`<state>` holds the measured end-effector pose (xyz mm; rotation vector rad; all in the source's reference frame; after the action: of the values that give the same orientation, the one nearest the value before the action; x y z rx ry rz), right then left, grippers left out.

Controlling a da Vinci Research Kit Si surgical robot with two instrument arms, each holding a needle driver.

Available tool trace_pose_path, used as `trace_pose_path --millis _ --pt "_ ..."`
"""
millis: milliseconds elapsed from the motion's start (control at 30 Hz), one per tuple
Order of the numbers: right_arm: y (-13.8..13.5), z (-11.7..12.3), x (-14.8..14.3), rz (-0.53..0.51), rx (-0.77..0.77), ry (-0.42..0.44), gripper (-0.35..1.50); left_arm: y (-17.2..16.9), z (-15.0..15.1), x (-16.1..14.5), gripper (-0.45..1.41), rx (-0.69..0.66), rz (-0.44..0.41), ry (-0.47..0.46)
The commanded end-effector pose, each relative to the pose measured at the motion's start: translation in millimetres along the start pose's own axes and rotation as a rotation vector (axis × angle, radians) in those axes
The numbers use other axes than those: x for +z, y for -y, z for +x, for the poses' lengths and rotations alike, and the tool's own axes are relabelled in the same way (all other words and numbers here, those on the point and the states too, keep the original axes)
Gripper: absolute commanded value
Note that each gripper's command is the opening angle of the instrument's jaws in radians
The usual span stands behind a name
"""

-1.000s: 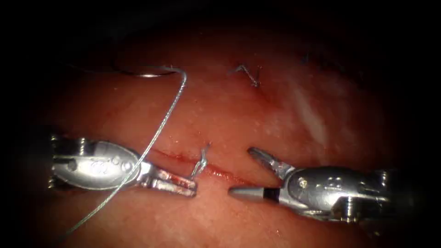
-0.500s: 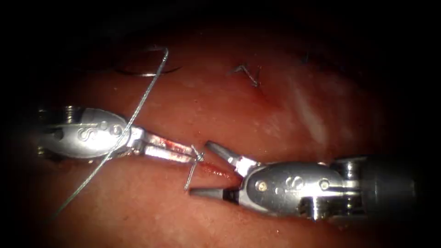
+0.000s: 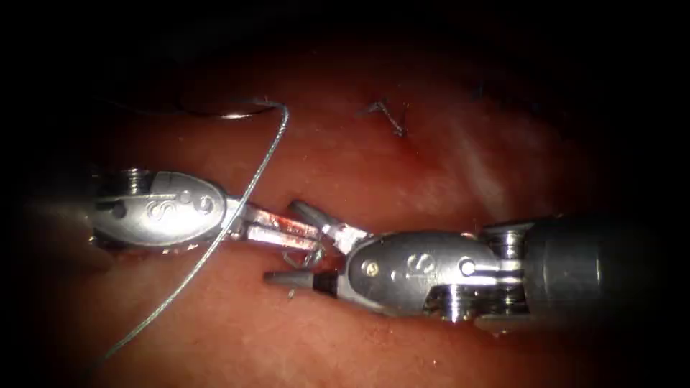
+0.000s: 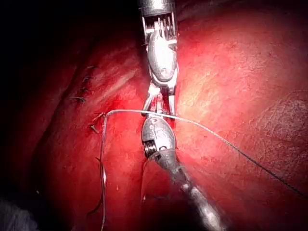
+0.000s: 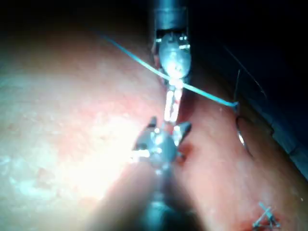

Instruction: Wound Closure

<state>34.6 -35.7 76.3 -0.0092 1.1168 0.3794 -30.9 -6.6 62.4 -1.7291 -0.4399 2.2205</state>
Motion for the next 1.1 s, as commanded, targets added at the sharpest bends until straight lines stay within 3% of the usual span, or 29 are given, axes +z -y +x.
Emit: trace_pose_path --millis 33,900,1100 --pt "0.4 0.1 1.4 0.001 -0.001 -0.009 1.36 0.4 -0.3 0.4 -0.45 0.000 0.000 -0.005" --pt "1.5 -0.1 4.0 0.001 -0.009 -0.008 1.38 -0.1 1.0 0.0 -0.45 -0.014 0.007 -0.030" --pt "1.7 0.0 3.9 0.005 -0.010 -0.007 1.30 -0.1 1.0 0.0 -0.45 -0.014 0.004 -0.031"
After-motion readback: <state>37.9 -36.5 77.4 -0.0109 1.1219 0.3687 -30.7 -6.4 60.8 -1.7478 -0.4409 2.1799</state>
